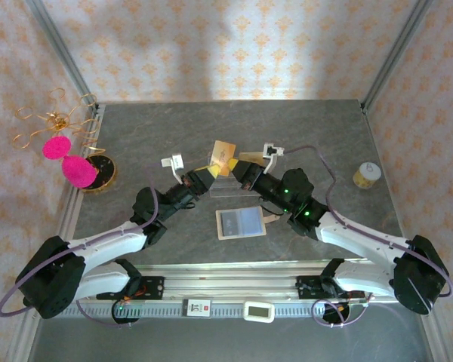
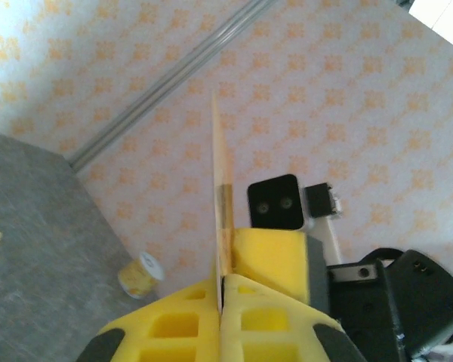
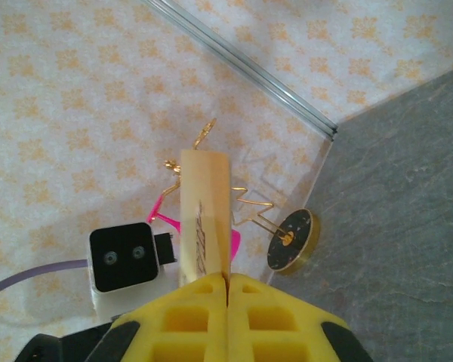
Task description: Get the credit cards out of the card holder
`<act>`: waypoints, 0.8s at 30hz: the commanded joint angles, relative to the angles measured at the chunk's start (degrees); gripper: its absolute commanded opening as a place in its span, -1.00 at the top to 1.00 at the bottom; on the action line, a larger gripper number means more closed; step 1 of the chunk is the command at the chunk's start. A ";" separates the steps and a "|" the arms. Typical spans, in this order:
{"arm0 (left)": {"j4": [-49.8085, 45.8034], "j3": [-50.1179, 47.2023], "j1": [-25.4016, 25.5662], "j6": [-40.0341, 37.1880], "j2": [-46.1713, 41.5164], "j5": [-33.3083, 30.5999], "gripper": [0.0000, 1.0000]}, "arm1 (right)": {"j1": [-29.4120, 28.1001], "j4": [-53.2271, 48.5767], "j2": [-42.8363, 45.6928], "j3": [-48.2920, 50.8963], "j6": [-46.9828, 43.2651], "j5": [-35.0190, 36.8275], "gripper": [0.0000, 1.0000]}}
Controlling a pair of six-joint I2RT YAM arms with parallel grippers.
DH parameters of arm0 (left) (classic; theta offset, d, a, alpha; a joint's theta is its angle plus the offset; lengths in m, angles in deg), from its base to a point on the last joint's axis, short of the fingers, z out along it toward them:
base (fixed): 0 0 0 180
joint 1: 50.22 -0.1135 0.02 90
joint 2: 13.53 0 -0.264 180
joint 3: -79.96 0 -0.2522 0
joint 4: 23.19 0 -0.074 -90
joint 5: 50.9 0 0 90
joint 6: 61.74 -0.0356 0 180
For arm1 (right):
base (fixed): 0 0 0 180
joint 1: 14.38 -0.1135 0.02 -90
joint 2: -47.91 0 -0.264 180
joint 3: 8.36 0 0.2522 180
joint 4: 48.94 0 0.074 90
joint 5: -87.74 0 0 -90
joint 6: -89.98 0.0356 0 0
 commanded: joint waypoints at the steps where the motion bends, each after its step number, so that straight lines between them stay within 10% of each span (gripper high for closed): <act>1: -1.90 1.64 -1.29 -2.07 -1.55 2.25 1.00 | -0.89 -8.43 0.46 -1.97 -2.59 0.10 0.90; 10: -36.85 18.35 -4.21 -25.17 0.56 10.73 1.00 | 10.31 -35.52 11.28 1.55 -5.91 8.08 0.58; 24: -84.64 58.05 -4.29 -79.10 26.68 14.12 1.00 | 17.84 -42.85 19.47 6.43 -5.94 13.65 0.48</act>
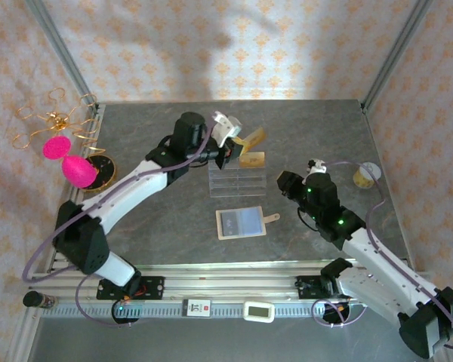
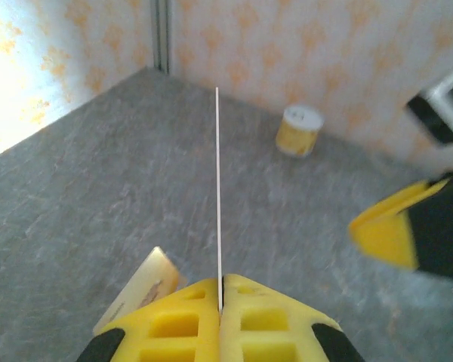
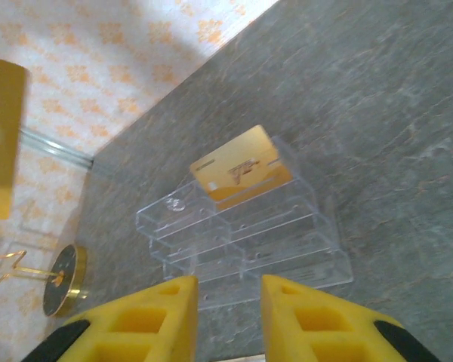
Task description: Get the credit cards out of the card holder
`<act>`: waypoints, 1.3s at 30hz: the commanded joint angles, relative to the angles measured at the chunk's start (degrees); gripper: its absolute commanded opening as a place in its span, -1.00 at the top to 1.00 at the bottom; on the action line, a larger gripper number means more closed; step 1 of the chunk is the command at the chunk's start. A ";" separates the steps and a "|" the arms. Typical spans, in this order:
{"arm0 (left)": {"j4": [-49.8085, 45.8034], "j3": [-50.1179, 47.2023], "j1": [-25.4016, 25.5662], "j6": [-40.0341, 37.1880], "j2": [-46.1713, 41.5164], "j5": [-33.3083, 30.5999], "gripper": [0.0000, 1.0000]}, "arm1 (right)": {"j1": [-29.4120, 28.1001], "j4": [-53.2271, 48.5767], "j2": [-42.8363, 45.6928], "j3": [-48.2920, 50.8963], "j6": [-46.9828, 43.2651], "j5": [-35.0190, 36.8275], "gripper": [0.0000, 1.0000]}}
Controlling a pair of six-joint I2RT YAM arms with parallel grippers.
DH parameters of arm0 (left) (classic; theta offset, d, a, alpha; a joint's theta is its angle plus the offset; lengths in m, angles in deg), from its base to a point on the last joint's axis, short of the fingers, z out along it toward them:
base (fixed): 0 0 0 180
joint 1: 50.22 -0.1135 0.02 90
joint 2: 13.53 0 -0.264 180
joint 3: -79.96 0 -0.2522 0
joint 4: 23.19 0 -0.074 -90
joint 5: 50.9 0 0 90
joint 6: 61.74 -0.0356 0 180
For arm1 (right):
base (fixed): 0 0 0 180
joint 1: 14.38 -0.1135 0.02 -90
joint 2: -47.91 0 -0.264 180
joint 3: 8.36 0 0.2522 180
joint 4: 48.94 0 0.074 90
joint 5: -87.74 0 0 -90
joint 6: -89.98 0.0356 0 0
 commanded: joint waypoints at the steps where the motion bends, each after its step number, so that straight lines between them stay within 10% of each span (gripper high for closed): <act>1: -16.36 7.77 -0.11 -17.91 4.89 0.66 1.00 | 1.96 -2.04 0.81 1.72 -1.00 1.71 0.48; 19: -46.13 42.74 -3.41 -43.41 30.20 7.51 1.00 | 9.81 2.78 -8.76 -0.20 -3.78 -0.85 0.50; 39: -36.40 37.44 -3.96 -39.18 32.19 7.06 1.00 | 11.73 6.00 -15.58 -1.94 -5.23 -2.60 0.51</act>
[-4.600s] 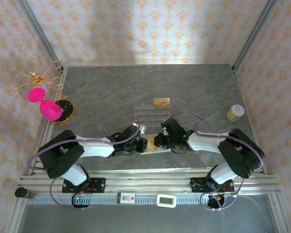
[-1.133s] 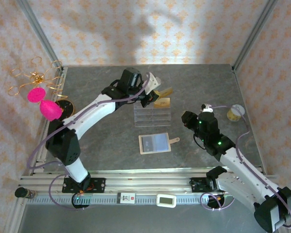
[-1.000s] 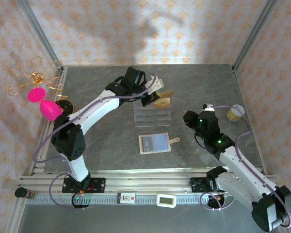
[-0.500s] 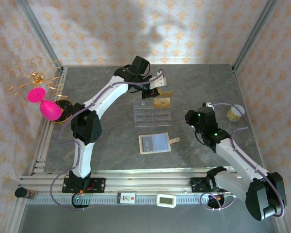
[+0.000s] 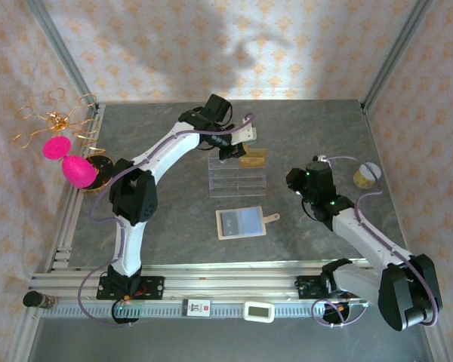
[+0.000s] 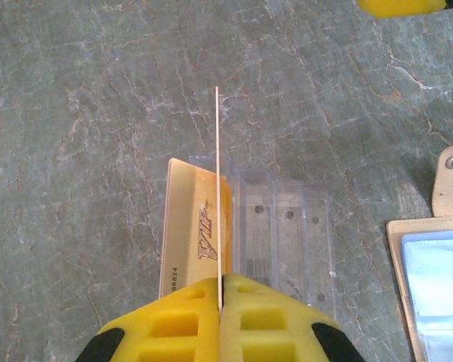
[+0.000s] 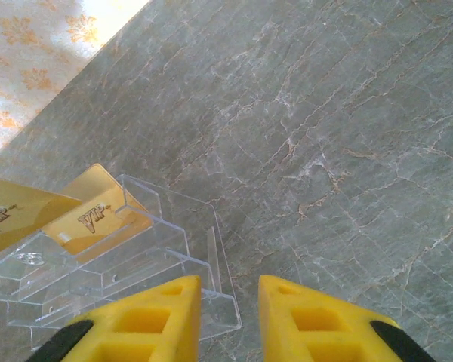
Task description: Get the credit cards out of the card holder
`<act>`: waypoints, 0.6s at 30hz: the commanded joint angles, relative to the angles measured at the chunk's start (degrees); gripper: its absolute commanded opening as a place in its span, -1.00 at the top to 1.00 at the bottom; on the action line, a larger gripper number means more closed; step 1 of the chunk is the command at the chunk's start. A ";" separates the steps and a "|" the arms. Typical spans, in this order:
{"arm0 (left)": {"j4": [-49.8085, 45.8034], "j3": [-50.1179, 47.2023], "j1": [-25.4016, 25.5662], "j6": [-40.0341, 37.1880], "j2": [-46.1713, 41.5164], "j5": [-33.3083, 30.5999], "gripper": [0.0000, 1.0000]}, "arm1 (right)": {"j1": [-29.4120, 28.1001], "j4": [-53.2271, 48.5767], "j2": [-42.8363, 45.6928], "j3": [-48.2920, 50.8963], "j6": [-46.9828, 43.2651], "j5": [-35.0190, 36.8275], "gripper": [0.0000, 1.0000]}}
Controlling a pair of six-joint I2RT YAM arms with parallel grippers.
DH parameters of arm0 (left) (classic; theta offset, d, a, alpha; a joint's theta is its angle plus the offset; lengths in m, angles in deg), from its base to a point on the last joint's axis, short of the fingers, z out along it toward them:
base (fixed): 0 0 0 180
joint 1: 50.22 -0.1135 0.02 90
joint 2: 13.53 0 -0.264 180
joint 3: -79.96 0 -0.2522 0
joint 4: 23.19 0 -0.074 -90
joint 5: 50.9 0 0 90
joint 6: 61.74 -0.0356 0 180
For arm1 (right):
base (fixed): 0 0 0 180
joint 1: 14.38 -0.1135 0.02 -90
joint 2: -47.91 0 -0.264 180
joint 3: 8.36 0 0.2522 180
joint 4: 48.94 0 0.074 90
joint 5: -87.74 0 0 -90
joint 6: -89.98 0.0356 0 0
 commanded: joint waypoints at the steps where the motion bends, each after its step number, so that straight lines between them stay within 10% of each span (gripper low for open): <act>1: 0.50 2.77 0.07 0.54 2.24 1.74 1.00 | 0.37 1.30 -0.16 -1.71 -1.22 -0.05 0.51; 18: 1.10 4.13 0.16 2.33 5.42 -1.44 1.00 | 0.95 1.87 -0.99 -1.44 -1.28 -1.04 0.52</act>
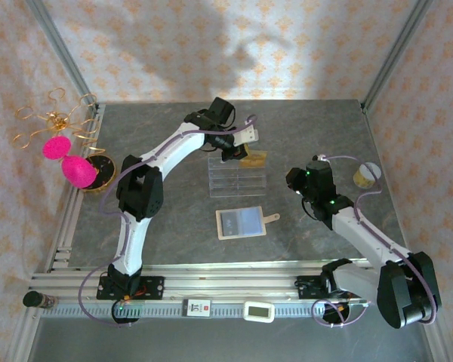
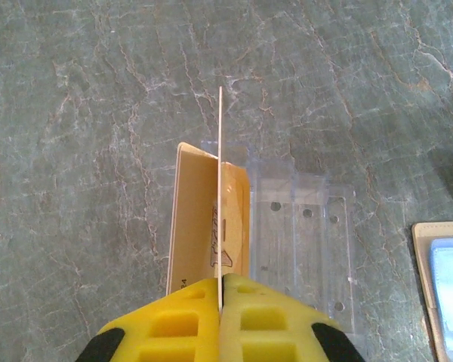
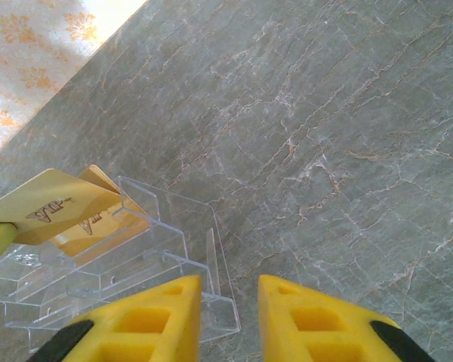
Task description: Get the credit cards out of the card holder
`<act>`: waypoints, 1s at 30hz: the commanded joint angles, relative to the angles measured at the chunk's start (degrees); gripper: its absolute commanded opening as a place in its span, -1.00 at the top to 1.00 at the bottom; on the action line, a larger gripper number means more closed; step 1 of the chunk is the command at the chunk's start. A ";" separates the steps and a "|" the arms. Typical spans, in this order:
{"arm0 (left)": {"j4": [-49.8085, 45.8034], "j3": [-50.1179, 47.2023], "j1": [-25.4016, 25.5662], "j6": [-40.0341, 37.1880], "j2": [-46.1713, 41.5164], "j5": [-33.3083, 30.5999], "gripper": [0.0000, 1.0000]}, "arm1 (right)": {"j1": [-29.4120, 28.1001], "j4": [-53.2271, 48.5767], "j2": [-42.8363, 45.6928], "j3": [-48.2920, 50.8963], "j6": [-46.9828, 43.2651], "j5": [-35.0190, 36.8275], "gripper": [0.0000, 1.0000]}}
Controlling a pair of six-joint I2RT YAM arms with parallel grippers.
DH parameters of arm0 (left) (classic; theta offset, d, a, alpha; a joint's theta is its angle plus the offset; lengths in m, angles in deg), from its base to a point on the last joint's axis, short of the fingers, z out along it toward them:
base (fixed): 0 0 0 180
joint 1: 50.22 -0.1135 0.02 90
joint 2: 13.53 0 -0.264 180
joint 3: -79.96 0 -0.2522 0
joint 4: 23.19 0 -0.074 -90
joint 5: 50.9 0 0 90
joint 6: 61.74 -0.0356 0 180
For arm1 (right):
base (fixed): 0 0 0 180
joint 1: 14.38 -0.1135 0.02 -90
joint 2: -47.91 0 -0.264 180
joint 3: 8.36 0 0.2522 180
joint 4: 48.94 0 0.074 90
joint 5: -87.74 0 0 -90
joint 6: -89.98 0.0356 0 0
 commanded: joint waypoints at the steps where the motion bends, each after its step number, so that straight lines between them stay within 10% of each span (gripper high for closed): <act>1: 0.26 2.22 0.15 0.87 0.99 -1.00 1.00 | 0.35 1.24 -0.05 -1.39 -0.81 -0.18 0.51; 12: 1.50 1.94 0.22 3.47 1.26 -3.89 1.00 | 0.43 1.64 0.03 -0.78 -0.73 -0.72 0.52; 25: 5.87 1.94 0.11 11.10 -1.43 -5.20 0.24 | 0.43 2.35 0.66 -0.09 -1.33 -2.38 0.33; 30: 14.17 -2.57 -0.04 19.89 -8.60 2.12 0.15 | 0.39 5.76 -1.54 0.31 -4.84 -12.98 0.14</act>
